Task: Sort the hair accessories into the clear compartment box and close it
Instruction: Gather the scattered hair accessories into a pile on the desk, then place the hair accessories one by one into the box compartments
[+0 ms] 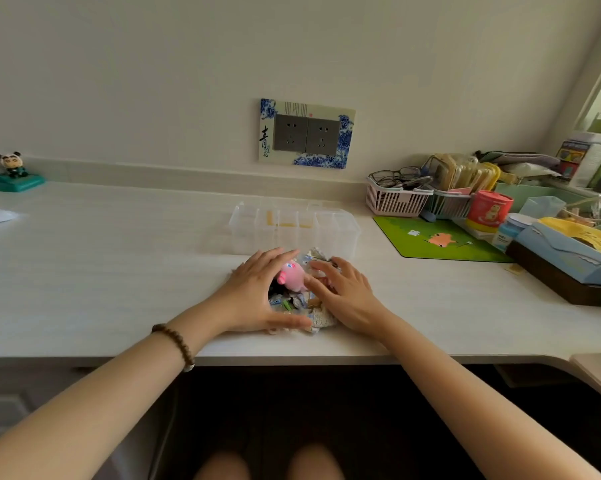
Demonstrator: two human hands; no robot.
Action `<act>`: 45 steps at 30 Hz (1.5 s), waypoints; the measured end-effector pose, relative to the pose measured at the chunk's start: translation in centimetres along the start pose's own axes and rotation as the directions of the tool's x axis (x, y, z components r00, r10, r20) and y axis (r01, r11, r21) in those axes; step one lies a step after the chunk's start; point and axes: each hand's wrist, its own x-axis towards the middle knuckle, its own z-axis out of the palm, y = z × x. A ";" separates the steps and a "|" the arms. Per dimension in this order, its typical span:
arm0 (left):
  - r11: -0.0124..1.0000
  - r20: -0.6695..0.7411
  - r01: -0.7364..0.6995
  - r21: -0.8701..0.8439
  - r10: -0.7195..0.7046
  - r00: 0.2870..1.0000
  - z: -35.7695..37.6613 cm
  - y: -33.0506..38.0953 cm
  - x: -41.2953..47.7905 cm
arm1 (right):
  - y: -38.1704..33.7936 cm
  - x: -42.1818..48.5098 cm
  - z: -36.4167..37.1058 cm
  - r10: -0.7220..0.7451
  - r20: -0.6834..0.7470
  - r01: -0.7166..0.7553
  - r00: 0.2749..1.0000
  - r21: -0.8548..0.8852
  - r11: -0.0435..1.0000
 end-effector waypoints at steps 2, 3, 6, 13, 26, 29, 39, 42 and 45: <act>1.000 -0.004 -0.006 -0.007 0.006 1.000 -0.1 0.2 -0.4 | -0.7 -0.4 0.6 -0.017 0.010 0.017 1.000 0.008 1.000; 1.000 -0.011 -0.009 -0.013 0.009 1.000 -0.2 0.2 -0.7 | -0.9 -0.6 0.8 -0.018 0.017 0.018 1.000 0.018 1.000; 1.000 -0.033 -0.019 -0.021 0.019 0.999 -0.2 -0.4 -1.3 | -1.3 -0.6 0.3 -0.022 0.029 0.019 0.999 0.106 0.994; 0.995 -0.049 -0.007 -0.104 0.002 0.999 -1.5 -0.7 -0.3 | 0.7 2.3 -3.7 0.128 0.020 -0.124 0.992 0.407 0.905; 0.935 0.075 0.074 -0.347 -0.051 0.996 -2.5 0.5 6.1 | 3.3 5.4 -4.8 0.049 0.127 -0.096 0.991 0.400 0.912; 0.921 -0.114 -0.049 -0.387 0.005 0.993 -2.9 0.5 7.0 | 3.3 5.8 -6.3 0.001 0.033 -0.017 0.999 0.461 0.887; 0.999 -0.303 -0.039 -0.014 0.033 0.952 -2.0 -3.0 10.8 | 4.6 10.7 -9.0 0.176 -0.408 0.046 0.896 0.478 0.877; 0.995 -0.320 -0.034 0.089 0.061 0.946 -1.1 -3.5 10.8 | 5.2 12.1 -7.7 0.121 -0.436 0.049 0.892 0.358 0.932; 0.997 -0.325 -0.061 0.052 0.074 0.943 -1.3 -3.7 10.8 | 5.4 12.3 -6.6 0.015 -0.427 0.110 0.904 0.267 0.957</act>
